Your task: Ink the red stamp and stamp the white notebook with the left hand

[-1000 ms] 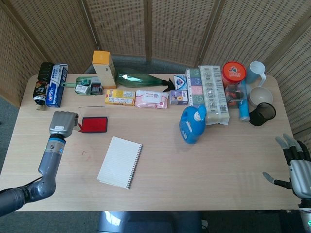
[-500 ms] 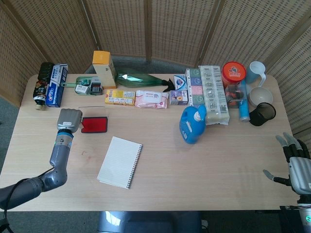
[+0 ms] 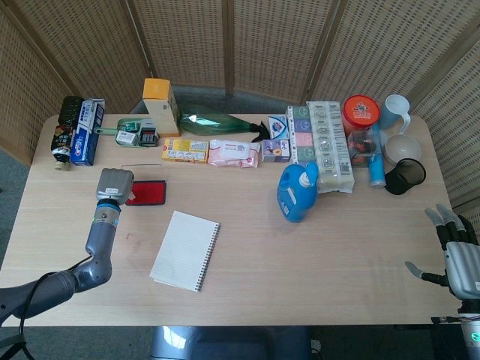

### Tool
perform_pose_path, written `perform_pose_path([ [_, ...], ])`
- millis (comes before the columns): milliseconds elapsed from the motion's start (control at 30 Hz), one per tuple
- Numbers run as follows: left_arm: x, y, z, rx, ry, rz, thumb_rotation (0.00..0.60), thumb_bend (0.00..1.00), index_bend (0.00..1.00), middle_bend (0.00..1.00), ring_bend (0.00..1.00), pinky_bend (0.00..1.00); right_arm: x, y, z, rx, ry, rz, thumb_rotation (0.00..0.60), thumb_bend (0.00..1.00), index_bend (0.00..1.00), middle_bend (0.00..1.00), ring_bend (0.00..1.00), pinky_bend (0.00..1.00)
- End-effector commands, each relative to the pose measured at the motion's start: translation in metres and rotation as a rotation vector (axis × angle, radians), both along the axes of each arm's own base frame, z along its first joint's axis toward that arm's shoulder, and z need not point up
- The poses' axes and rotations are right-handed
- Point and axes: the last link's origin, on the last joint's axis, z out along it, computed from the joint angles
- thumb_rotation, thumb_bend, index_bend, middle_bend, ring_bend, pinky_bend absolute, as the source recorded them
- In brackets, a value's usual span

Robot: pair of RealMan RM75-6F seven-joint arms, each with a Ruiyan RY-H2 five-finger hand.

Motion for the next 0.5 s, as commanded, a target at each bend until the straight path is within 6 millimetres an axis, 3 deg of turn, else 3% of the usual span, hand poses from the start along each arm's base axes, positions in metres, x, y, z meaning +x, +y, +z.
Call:
perform_pose_path([
  [33,-0.0008,-0.0010,-0.0040,-0.004,-0.002,0.000,0.600,0.36,0.61,1.00,1.00,1.00,0.0001,0.0004,0.0005,0.000,-0.002,0.003,0.522,0.00,0.03,0.00,0.00,0.00],
  [500,-0.0077,-0.0006,-0.0121,0.012,0.014,-0.013,0.600,0.36,0.61,1.00,1.00,1.00,0.0006,0.0003,0.0006,0.004,-0.009,0.005,0.521,0.00,0.03,0.00,0.00,0.00],
])
